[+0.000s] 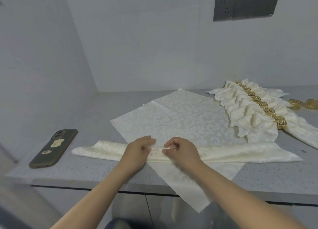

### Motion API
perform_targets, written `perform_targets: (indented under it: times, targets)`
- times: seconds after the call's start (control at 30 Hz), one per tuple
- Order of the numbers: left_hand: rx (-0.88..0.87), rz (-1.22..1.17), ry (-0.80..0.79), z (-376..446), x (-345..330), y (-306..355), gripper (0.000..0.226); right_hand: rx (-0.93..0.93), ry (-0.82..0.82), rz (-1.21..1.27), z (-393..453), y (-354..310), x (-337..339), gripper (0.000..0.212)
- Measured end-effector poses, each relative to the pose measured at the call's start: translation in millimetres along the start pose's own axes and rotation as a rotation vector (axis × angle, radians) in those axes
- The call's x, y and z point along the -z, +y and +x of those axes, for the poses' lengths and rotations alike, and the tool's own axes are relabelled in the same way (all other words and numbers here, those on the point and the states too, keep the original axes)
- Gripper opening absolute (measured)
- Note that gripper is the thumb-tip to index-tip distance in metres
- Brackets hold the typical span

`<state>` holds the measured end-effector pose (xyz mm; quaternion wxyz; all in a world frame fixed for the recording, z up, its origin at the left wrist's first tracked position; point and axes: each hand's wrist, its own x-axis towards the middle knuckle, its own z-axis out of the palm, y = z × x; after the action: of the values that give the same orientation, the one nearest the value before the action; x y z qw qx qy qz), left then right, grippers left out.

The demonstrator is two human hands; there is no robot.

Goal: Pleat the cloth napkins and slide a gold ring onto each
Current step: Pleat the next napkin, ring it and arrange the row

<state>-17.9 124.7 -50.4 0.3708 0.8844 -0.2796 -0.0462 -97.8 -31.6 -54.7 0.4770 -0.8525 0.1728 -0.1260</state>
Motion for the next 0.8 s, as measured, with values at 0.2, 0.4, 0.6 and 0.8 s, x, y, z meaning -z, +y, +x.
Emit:
perform_targets:
  times: [0.2,0.4,0.6,0.8]
  targets:
    - [0.072,0.339,-0.186,20.2,29.9,-9.4,0.026,0.121,-0.078,-0.399,1.4,-10.2,-9.5,0.024]
    - [0.143,0.412,-0.282,32.1,38.7,-7.2,0.029,0.174,-0.133,-0.463,4.7,-7.7,-10.7,0.027]
    - [0.099,0.583,-0.279,33.4,42.5,1.1,0.039,0.145,-0.189,-0.495,7.7,-16.5,-6.9,0.028]
    - [0.119,0.411,-0.249,26.1,35.2,17.7,0.031,0.145,-0.200,-0.500,7.0,-18.7,-6.6,0.029]
